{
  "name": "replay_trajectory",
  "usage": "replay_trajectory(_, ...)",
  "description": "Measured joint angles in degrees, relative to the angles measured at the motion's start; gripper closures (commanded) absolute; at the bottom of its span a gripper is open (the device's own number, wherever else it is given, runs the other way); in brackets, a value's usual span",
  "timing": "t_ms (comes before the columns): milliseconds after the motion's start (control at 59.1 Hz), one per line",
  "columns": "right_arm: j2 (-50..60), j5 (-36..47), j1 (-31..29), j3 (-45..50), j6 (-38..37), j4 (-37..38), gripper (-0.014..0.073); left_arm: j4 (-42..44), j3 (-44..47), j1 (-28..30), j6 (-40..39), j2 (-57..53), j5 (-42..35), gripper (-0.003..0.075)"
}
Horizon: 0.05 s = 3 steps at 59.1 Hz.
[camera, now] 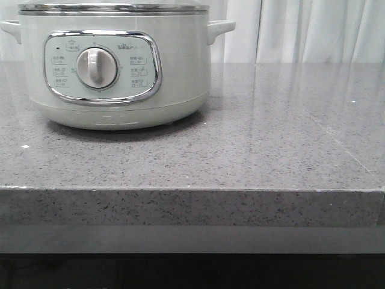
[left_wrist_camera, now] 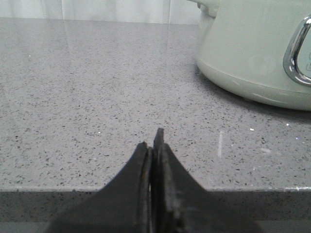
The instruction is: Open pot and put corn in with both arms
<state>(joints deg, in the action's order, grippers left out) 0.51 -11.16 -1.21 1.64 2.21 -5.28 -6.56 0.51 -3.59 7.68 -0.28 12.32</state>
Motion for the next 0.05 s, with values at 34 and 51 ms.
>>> replay_trajectory(34,0.0,0.0,0.0,0.0,0.0,0.0,0.0662,0.0,0.0,0.0,0.0,0.0,0.0,0.0739)
replay_trajectory(51,0.0,0.0,0.0,0.0,0.0,0.0,0.0662,0.0,0.0,0.0,0.0,0.0,0.0,0.0739)
